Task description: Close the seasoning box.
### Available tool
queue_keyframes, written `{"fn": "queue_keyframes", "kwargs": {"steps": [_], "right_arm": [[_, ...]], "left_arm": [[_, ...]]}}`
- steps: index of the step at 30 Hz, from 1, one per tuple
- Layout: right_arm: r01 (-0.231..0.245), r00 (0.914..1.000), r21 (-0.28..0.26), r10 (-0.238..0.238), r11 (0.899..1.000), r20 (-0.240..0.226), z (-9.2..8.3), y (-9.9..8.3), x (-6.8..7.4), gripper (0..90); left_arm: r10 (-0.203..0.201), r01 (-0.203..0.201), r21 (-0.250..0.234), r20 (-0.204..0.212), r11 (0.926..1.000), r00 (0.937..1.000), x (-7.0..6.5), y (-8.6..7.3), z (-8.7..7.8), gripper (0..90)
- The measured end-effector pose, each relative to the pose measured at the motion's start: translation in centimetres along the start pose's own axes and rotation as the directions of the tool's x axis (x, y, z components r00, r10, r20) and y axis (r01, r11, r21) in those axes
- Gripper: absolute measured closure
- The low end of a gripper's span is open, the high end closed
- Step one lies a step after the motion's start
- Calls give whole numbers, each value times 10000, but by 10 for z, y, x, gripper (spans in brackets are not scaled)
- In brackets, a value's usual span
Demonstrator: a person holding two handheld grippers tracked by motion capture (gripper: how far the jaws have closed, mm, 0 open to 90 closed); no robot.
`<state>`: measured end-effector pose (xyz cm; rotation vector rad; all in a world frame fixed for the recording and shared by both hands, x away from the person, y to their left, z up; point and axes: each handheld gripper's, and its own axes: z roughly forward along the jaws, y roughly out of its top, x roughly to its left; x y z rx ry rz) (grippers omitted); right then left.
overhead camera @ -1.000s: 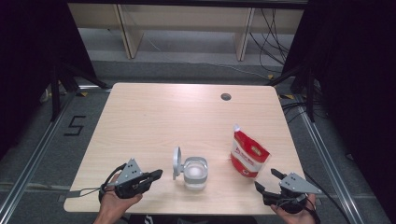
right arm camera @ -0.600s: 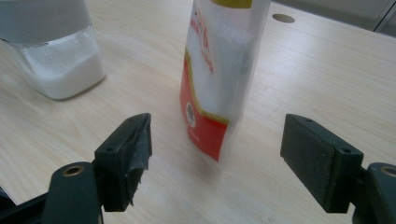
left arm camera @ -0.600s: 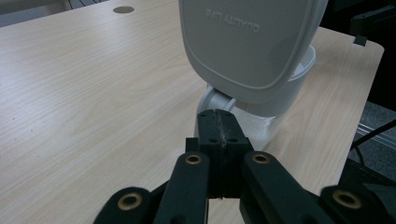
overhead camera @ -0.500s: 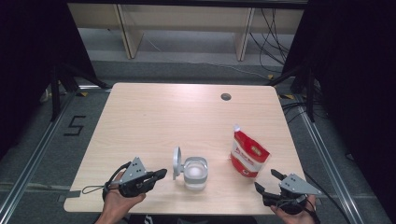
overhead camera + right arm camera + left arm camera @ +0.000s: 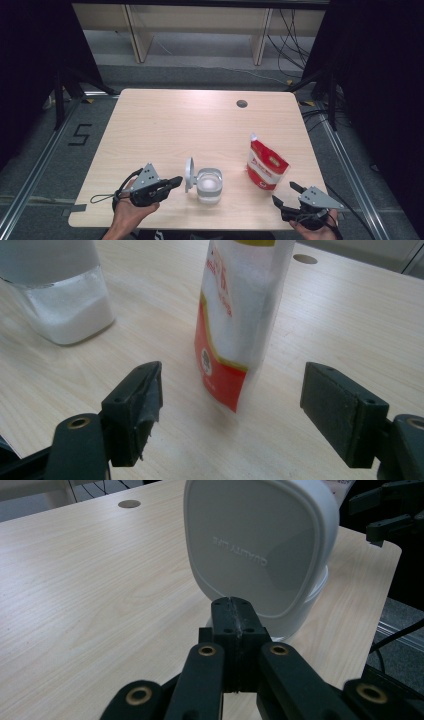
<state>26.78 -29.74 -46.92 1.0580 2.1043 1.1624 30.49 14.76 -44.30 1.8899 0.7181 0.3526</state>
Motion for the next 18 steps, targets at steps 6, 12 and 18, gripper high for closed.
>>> {"fn": "queue_keyframes", "kwargs": {"steps": [6, 12, 18], "right_arm": [[-19, 10000, 22, 19, 10000, 5, 0, 0, 0, 259], [-122, 9999, 53, 122, 9999, 24, 1, 0, 1, 259], [-14, 10000, 4, 14, 10000, 15, 0, 0, 0, 258]], "left_arm": [[-168, 169, -153, 63, 9997, 9998, -1, 4, -2, 895], [47, -45, -157, 156, 9999, 9999, -5, 8, -1, 895], [159, -154, -174, 299, 9997, 9994, -7, 10, 2, 895]]}}
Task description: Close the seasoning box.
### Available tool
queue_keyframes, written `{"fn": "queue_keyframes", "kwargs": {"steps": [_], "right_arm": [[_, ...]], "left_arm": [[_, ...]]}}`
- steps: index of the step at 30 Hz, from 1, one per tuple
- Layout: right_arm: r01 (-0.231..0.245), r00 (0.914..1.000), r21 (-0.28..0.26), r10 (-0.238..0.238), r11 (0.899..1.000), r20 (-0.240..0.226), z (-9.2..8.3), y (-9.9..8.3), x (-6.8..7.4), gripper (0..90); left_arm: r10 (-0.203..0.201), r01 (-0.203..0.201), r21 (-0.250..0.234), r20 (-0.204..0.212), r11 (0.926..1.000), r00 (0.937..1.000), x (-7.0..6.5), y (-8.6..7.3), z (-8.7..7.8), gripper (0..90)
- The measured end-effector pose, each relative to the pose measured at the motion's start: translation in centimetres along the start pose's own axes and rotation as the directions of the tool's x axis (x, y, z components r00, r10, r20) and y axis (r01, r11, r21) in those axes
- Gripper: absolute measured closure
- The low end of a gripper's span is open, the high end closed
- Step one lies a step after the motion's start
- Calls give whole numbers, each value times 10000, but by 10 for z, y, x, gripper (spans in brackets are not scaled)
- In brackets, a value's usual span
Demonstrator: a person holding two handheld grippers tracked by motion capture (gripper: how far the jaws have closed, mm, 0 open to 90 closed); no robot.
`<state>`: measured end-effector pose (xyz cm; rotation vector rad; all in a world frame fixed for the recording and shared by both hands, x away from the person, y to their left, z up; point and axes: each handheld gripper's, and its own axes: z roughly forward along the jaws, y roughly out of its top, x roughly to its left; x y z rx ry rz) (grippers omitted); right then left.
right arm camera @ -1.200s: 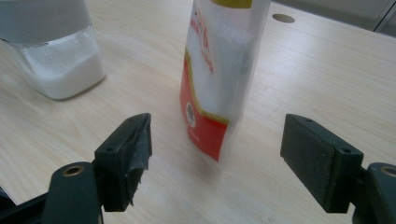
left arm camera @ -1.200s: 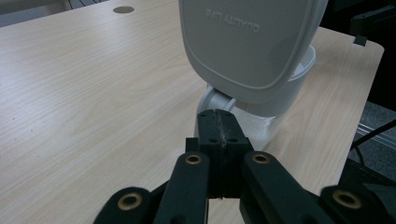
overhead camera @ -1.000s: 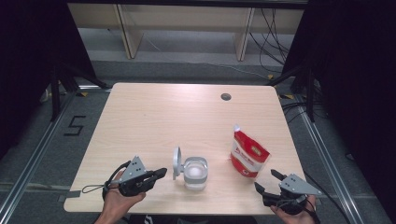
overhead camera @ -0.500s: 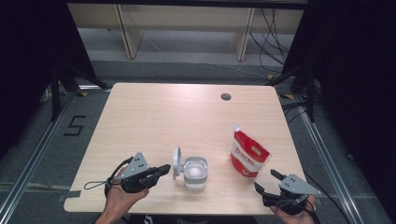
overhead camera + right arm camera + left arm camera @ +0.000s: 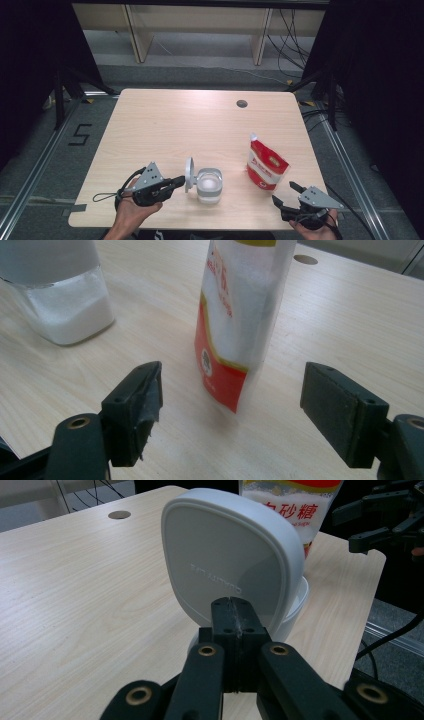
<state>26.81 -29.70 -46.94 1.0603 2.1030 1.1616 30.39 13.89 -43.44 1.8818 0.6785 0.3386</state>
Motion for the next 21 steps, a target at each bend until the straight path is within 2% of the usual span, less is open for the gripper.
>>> {"fn": "queue_keyframes", "kwargs": {"steps": [1, 3, 8, 13, 18, 20, 21], "right_arm": [[-5, 10000, -9, 5, 10000, -5, 0, 0, 0, 259], [-22, 10000, -63, 22, 10000, -35, 0, 0, 0, 258], [40, 10000, -25, -40, 10000, 20, 1, 0, 0, 258], [29, 10000, -14, -29, 10000, 7, 1, 0, 0, 259], [-15, 9999, -67, 15, 10000, -99, 1, 0, 0, 259], [2, 10000, -13, -2, 10000, -11, 0, 0, 0, 258], [43, 10000, -32, -43, 10000, 6, 0, 0, 0, 258]], "left_arm": [[94, -94, 14, 28, 10000, 10000, 0, 0, 0, 895], [-125, 125, 2, -12, 9999, 9999, -2, 0, 1, 895], [-172, 172, 9, -42, 9999, 9998, -3, 1, 2, 895], [148, -148, 26, 20, 9999, 9999, -2, 2, 2, 894], [160, -160, 33, 14, 9999, 9999, -2, 2, 2, 894], [-142, 142, -40, 0, 9999, 9999, -4, 2, 3, 894], [76, -76, 36, 6, 10000, 10000, -3, 3, 3, 894]]}}
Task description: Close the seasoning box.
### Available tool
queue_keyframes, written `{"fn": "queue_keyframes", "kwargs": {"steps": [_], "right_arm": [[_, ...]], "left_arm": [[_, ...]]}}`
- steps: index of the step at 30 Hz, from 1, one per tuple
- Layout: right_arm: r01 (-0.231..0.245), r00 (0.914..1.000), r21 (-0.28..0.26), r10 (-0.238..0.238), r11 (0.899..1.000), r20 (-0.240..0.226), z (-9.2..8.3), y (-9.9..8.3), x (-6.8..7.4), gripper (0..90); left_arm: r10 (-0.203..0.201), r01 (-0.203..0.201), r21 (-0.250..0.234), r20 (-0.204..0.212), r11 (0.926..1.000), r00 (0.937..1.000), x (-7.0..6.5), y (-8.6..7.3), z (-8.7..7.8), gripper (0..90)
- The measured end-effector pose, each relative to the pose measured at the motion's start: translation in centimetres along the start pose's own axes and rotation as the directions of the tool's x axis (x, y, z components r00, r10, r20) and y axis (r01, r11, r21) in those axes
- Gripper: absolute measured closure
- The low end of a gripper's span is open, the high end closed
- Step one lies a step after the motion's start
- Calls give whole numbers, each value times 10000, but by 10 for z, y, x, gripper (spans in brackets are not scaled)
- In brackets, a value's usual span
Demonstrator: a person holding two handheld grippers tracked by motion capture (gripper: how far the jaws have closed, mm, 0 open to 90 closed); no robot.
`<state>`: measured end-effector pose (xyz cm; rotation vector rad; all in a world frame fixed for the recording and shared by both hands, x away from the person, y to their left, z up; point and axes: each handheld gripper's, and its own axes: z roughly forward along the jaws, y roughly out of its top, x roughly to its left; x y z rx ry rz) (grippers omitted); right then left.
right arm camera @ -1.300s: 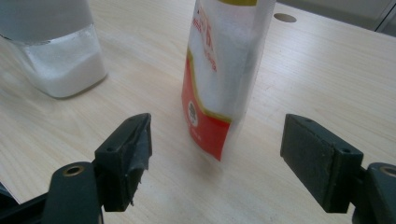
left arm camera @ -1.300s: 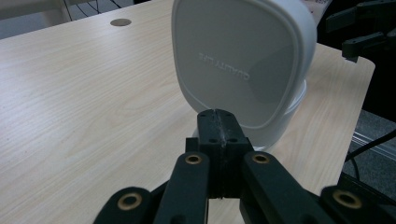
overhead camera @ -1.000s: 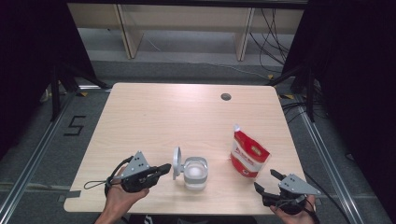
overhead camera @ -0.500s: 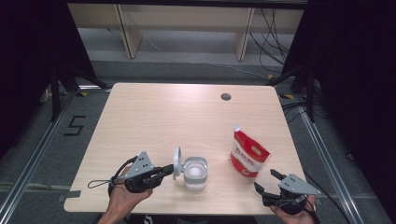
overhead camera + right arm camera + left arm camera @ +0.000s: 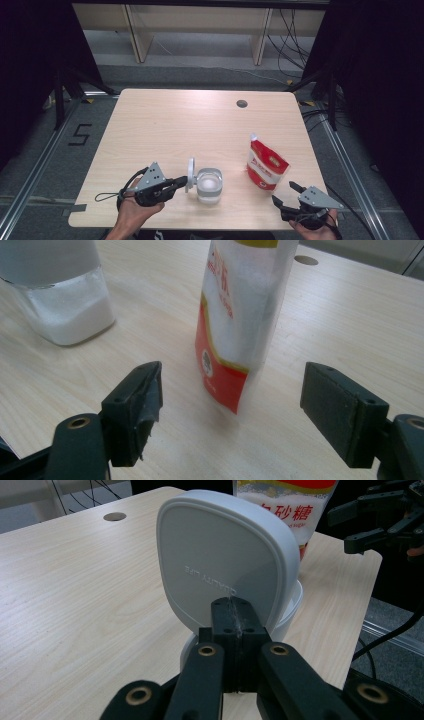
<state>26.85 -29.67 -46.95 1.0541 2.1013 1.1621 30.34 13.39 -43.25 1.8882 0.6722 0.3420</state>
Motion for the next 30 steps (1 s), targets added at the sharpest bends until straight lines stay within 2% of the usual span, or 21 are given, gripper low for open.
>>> {"fn": "queue_keyframes", "kwargs": {"steps": [5, 6, 8, 11, 17, 18, 19, 20, 21, 22, 23, 25, 26, 27, 29, 30], "right_arm": [[-52, 10000, -5, 52, 10000, -83, 0, 0, 0, 259], [-82, 9999, -47, 82, 10000, -84, 0, 0, 1, 258], [-20, 10000, -59, 20, 10000, -22, 1, 0, 1, 258], [67, 9999, -51, -67, 10000, 136, -1, 0, 1, 258], [55, 10000, -1, -55, 10000, 35, 0, 0, 1, 258], [57, 10000, 1, -57, 10000, 31, 0, 0, 1, 258], [54, 10000, -32, -54, 10000, 25, 0, 0, 1, 258], [76, 10000, -45, -76, 10000, 29, 0, 0, 1, 258], [192, 9998, -128, -191, 9997, 83, 0, 0, 0, 258], [70, 10000, -59, -70, 10000, 31, 0, 1, 1, 258], [80, 10000, -109, -80, 9999, 27, -1, 1, 1, 258], [110, 9999, -135, -109, 9998, 102, -1, 1, 0, 258], [127, 9999, -145, -126, 9998, 92, -1, 1, 0, 258], [87, 10000, -98, -87, 9999, 27, -1, 1, 0, 258], [-62, 10000, -71, 61, 10000, -42, -1, 1, 2, 258], [-53, 9999, -75, 53, 10000, -93, -1, 1, 1, 257]], "left_arm": [[53, -53, 5, 83, 10000, 10000, -2, 2, 2, 894], [-119, 120, -68, 128, 9999, 9998, -3, 2, 3, 894], [118, -117, -29, 162, 9999, 9998, -3, 3, 5, 894], [51, -50, -30, 227, 10000, 9997, -5, 4, 8, 894], [179, -179, 0, 265, 9998, 9995, -7, 6, 9, 892], [-41, 43, -73, 271, 10000, 9996, -7, 5, 8, 889], [100, -97, -103, 295, 9999, 9995, -5, 5, 6, 873], [-11, 16, -184, 243, 9998, 9997, -4, 2, 4, 859], [154, -151, -125, 253, 9998, 9996, -2, 2, 3, 847], [-174, 176, -88, 213, 9998, 9996, -3, -1, 1, 836], [-92, 94, -85, 218, 9999, 9997, 0, -3, -1, 819], [-346, 350, -132, 269, 9993, 9990, 2, -8, -3, 775], [-40, 42, -57, 262, 10000, 9996, 4, -8, -5, 749], [-337, 339, -100, 194, 9994, 9992, 3, -10, -6, 726], [-141, 147, -181, 286, 9997, 9995, 6, -12, -7, 680], [-455, 459, -164, 212, 9988, 9987, 4, -14, -8, 660]]}}
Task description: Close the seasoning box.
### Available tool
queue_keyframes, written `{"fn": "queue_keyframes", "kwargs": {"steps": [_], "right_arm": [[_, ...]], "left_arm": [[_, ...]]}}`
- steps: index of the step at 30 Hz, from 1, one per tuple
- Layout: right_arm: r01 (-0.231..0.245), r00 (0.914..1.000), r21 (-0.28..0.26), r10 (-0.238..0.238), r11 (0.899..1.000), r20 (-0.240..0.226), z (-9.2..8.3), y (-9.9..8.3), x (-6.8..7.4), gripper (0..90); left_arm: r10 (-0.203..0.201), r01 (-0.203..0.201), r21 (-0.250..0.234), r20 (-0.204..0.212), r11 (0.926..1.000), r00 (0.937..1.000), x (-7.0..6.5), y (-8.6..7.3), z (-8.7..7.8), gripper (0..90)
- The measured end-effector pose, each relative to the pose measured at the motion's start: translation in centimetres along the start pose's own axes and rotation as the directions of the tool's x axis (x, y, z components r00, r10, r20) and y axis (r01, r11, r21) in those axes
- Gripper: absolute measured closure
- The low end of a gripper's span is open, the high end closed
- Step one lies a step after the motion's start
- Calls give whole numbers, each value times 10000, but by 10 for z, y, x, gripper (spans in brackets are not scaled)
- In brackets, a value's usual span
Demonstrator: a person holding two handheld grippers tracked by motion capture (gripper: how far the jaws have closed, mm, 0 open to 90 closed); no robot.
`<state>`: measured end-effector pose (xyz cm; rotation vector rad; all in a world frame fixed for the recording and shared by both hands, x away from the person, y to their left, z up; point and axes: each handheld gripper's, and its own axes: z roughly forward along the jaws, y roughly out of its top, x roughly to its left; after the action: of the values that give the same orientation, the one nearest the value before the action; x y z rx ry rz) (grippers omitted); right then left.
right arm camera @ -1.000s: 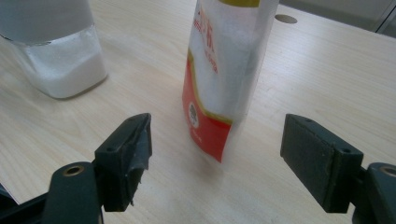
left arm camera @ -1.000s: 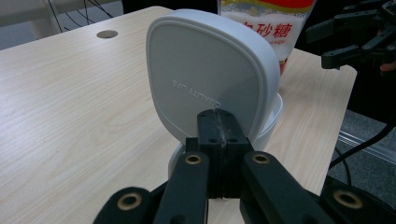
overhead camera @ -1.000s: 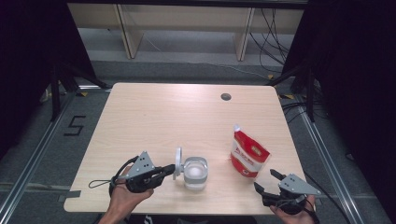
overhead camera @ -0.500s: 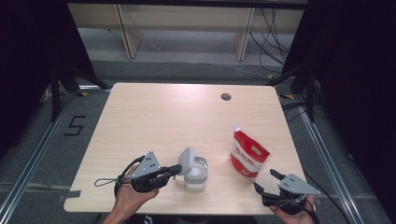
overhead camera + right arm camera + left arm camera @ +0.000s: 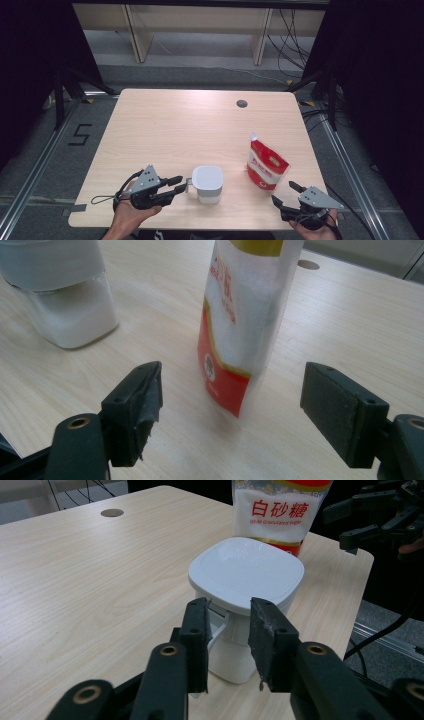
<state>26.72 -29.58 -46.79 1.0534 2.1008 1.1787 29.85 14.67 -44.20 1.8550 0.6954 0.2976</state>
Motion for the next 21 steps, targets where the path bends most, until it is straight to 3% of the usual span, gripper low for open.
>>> {"fn": "queue_keyframes", "kwargs": {"steps": [2, 4, 8, 9, 10, 12, 14, 15, 17, 18, 20, 21], "right_arm": [[-13, 10000, -14, 13, 10000, -19, 0, 0, 0, 257], [22, 10000, -9, -22, 10000, -21, 0, 0, 0, 255], [-6, 9999, -195, 8, 9998, 115, -1, 0, 0, 243], [58, 9999, -220, -55, 9997, 127, 0, 0, -1, 239], [-255, 9997, -127, 256, 9996, 59, -1, 0, 1, 232], [-48, 9999, -297, 51, 9995, 110, -1, 1, 0, 207], [-162, 9996, -400, 172, 9991, 238, -1, 1, 1, 163], [-405, 9989, -336, 412, 9986, 217, -3, 1, 2, 161], [-325, 9994, -473, 329, 9984, 76, -2, 0, 1, 162], [-121, 9999, -497, 123, 9987, 41, -2, 1, -1, 161], [-278, 9996, -402, 278, 9988, -12, -1, 1, 1, 157], [-167, 9998, -450, 163, 9988, -78, -1, 1, 1, 157]], "left_arm": [[197, -197, 28, -34, 9998, 9998, 2, -1, -3, 608], [26, -26, -13, -82, 10000, 10000, 3, -4, -3, 578], [154, -152, 155, -85, 9998, 9998, 6, -7, -5, 501], [-102, 107, 208, -217, 9997, 9997, 4, -9, -6, 490], [102, -97, 277, -196, 9996, 9998, 6, -10, -7, 475], [42, -32, 335, -298, 9994, 9995, 6, -12, -7, 425], [214, -200, 420, -334, 9989, 9992, 8, -13, -8, 387], [-100, 116, 368, -434, 9993, 9990, 6, -15, -8, 374], [197, -174, 475, -481, 9987, 9986, 9, -16, -9, 336], [-89, 116, 471, -572, 9988, 9983, 8, -18, -10, 314], [292, -256, 561, -641, 9981, 9975, 10, -19, -11, 274], [273, -241, 517, -618, 9984, 9977, 10, -20, -10, 253]]}}
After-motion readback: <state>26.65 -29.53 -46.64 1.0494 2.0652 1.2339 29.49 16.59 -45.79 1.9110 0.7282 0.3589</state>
